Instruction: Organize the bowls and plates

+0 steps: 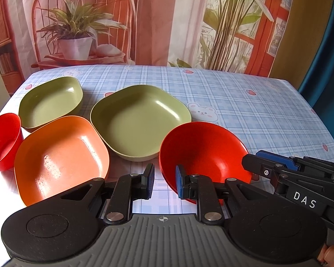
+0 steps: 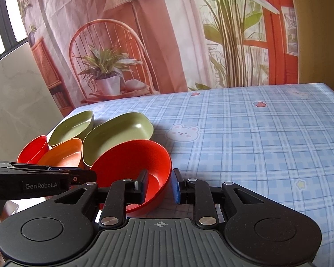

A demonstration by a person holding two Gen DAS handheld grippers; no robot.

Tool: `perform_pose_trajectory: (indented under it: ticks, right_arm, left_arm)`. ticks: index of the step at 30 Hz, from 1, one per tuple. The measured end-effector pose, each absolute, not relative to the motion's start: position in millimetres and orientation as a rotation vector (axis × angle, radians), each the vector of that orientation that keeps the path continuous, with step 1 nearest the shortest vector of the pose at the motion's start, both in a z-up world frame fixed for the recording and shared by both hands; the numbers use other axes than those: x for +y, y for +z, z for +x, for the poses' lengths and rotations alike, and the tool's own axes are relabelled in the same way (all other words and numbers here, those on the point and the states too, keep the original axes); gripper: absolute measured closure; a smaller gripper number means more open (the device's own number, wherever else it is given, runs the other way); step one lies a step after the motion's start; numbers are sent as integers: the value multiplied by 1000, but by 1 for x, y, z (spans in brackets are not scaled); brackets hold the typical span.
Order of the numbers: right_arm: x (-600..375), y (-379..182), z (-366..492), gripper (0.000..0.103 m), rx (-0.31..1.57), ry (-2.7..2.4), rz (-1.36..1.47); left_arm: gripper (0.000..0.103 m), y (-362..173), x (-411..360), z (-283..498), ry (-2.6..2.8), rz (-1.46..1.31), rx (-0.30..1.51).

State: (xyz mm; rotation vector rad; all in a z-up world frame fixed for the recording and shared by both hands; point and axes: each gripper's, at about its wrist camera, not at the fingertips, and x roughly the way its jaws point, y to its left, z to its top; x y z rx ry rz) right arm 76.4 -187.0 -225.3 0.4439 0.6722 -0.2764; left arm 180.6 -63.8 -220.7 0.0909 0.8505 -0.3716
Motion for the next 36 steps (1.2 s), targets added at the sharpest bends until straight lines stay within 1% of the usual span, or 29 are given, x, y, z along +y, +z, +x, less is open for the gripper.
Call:
perform_pose_trajectory:
  ticks: [6,12,26,30,36]
  right_arm:
    - [-187,-218,76,81,658,-270,437]
    - [-182,-202,90,81,647,-233,401]
    - [-145,-163,180,81,628,-83,352]
    - [-123,-160,213,81,639,-35,334]
    - [-91,-165,266,81,670,35,318]
  left_arm:
    - [81,-211,-55,180,-362,75,834]
    - [81,-194,-24,184,-322,45,804]
    - [81,-149,108,226,-67,4,714]
    - [81,-149,142,241,-14,-18,712]
    - [81,-170,175,259,27,-59,747]
